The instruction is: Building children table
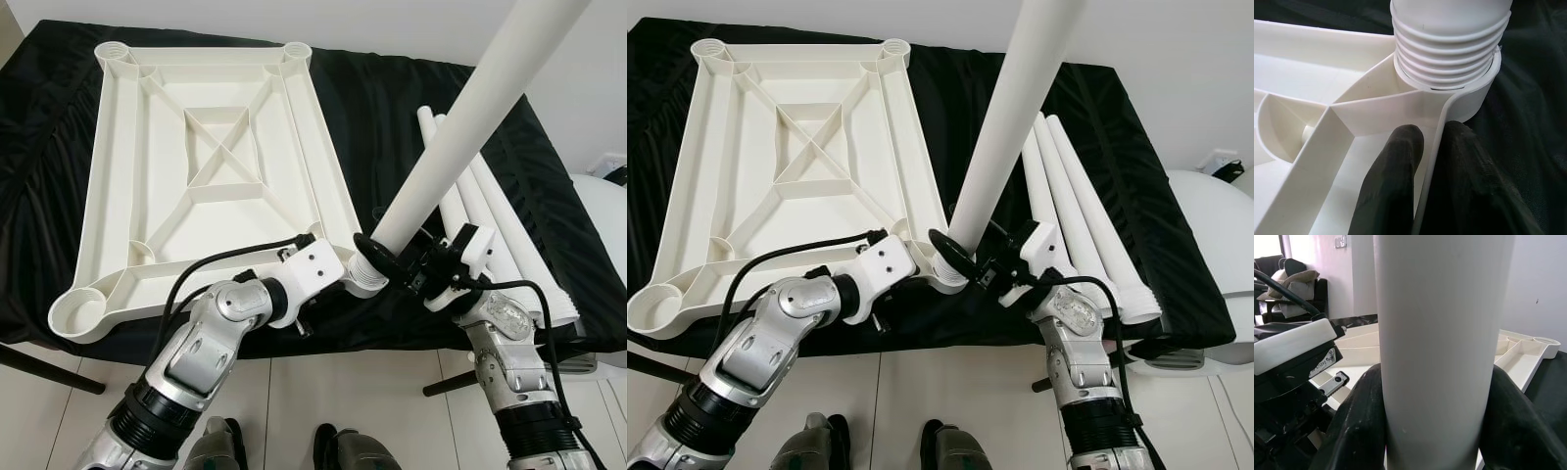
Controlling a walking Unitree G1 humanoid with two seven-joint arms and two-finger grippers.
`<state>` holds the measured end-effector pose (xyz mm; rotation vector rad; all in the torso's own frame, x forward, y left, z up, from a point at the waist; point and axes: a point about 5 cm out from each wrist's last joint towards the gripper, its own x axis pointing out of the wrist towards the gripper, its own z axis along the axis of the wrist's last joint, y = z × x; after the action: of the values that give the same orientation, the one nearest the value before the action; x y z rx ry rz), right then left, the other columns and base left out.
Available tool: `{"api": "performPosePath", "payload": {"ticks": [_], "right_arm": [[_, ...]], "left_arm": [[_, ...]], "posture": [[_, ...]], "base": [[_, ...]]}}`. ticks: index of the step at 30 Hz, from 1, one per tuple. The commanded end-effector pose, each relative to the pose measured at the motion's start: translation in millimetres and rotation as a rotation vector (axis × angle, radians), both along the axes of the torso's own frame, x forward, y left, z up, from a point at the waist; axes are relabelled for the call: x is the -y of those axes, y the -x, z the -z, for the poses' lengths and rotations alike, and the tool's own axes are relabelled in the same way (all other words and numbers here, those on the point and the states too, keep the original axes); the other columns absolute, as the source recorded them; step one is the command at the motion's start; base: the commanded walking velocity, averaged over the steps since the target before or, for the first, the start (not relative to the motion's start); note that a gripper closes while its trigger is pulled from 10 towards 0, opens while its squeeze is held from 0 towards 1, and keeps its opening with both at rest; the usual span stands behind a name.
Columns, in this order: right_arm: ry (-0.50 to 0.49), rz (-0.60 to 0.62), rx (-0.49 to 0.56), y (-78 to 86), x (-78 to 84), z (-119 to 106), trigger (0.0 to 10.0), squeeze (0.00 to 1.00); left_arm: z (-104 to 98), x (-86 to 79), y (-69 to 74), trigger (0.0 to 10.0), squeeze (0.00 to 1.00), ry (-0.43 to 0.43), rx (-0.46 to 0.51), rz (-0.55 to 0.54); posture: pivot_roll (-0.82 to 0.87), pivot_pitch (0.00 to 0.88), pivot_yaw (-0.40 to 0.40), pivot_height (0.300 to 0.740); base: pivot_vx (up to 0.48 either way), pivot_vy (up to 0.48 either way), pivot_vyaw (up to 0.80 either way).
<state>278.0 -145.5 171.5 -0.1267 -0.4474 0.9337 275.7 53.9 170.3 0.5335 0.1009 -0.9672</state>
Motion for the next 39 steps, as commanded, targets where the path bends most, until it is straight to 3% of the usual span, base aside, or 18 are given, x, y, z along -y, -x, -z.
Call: {"api": "performPosePath", "payload": {"ticks": [1,8,11,15,17,34,39], "right_arm": [[0.126,0.032,-0.294,7.6,7.4,62.0,10.0,0.00],[0.050,0.057,-0.344,6.9,10.1,64.0,10.0,0.00],[-0.029,0.073,-0.384,3.7,15.2,62.1,10.0,0.00],[-0.027,0.058,-0.396,2.6,19.3,62.3,10.0,0.02],[0.045,0.026,-0.376,2.1,21.4,63.7,10.0,0.01],[0.181,-0.023,-0.346,2.5,15.7,70.9,10.0,0.01],[0.218,-0.056,-0.324,-7.7,13.2,65.7,10.0,0.01]], "left_arm": [[-17.7,2.4,-0.4,10.0,0.00,0.033,0.072,0.018],[-18.6,2.7,-0.7,10.0,0.00,0.033,0.075,0.020],[-19.0,3.1,-1.0,10.0,0.00,0.034,0.076,0.022],[-19.1,3.7,-0.9,10.0,0.00,0.035,0.076,0.025],[-19.2,4.2,-0.6,10.0,0.00,0.035,0.076,0.029],[-18.2,5.5,0.9,10.0,0.00,0.038,0.072,0.029],[-17.5,7.0,1.8,10.0,0.00,0.041,0.070,0.032]], "posture": [[-0.05,0.195,-0.072,0.740],[-0.06,0.195,-0.071,0.740],[-0.06,0.194,-0.069,0.740],[-0.06,0.194,-0.066,0.740],[-0.06,0.193,-0.065,0.740],[-0.06,0.191,-0.070,0.740],[-0.06,0.186,-0.075,0.740]], "base": [[0.000,0.000,0.00],[0.000,0.000,0.00],[0.000,0.000,0.00],[0.000,0.000,0.00],[0.000,0.000,0.00],[0.000,0.000,0.00],[0.000,0.000,0.00]]}}
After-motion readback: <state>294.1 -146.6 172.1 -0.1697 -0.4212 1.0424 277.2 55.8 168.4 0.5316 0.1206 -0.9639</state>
